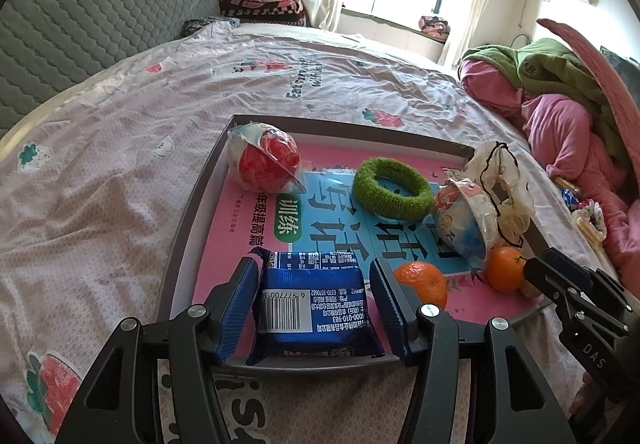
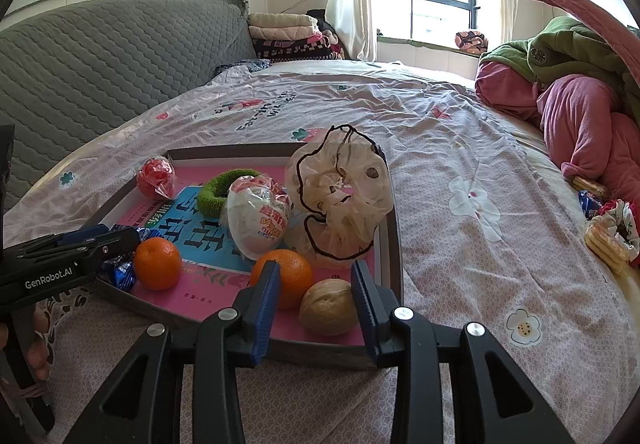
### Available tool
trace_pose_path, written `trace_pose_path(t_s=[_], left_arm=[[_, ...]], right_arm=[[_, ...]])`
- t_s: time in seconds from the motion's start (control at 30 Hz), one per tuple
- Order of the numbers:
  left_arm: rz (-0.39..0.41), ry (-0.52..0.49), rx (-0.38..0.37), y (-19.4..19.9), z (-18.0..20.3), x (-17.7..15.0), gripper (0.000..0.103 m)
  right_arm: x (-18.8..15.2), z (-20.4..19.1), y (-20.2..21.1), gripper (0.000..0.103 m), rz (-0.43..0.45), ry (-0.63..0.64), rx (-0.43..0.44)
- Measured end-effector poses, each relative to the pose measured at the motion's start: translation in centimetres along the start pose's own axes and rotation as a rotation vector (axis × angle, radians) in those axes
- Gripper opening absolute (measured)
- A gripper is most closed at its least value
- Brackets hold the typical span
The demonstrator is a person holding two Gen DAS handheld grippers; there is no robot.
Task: Organize objects
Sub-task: 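Lower the walnut into the tray with the right tool while the left tool lowers the packet, opening both, then pull both open tools back away from the tray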
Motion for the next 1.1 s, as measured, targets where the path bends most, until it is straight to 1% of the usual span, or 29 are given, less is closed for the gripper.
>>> trace_pose_path(t_s=[0.07,0.27,0.33,0.4,0.47,0.6,0.73,0.83,1.1], left_arm=[[0.000,0.000,0.001,0.0,0.1,0.0,0.060],[0.003,0.002,-0.002,0.3,0.0,0.1,0.060],[0.005,0.000,-0.001,0.5,0.0,0.2,0.060],[0.007,-0.001,-0.001,0.7,0.1,0.2,0.062],[0.008,-0.004,0.001,0.9,0.2,0.3,0.064],[0.009,-0.009,0.005,1.3,0.4,0.4,0.065],[0.010,-0.015,0.010,1.7,0.6,0.4,0.065],[0.015,-0.022,0.014,2.0,0.9,0.5,0.069],[0.030,-0.033,0.022,3.4,1.4,0.8,0.073]], right_arm=[[0.0,-0.1,0.0,0.040,-0.002,0.003,0.001],[0.0,-0.2,0.1,0.041,0.000,0.014,0.002],[0.0,-0.2,0.1,0.046,0.000,0.014,0.001],[0.0,-0.2,0.2,0.048,0.003,0.014,0.002],[0.0,-0.3,0.2,0.048,0.005,0.016,0.003],[0.2,-0.5,0.2,0.050,0.006,0.016,0.004],[0.4,-0.6,0.5,0.054,0.017,0.021,0.007],[0.5,-0.7,0.9,0.057,0.027,0.022,0.007],[1.1,-1.2,2.2,0.061,0.069,0.030,0.025]])
Point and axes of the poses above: each gripper's, at about its wrist camera, not at the fingertips, and y roughly against the way its jaws point, z to its right, x to its top, the point moved 4 cm from there along -y, roughly the way its jaws point, and after that the axes turned 12 degrees about -x, right-handed, at the moved point
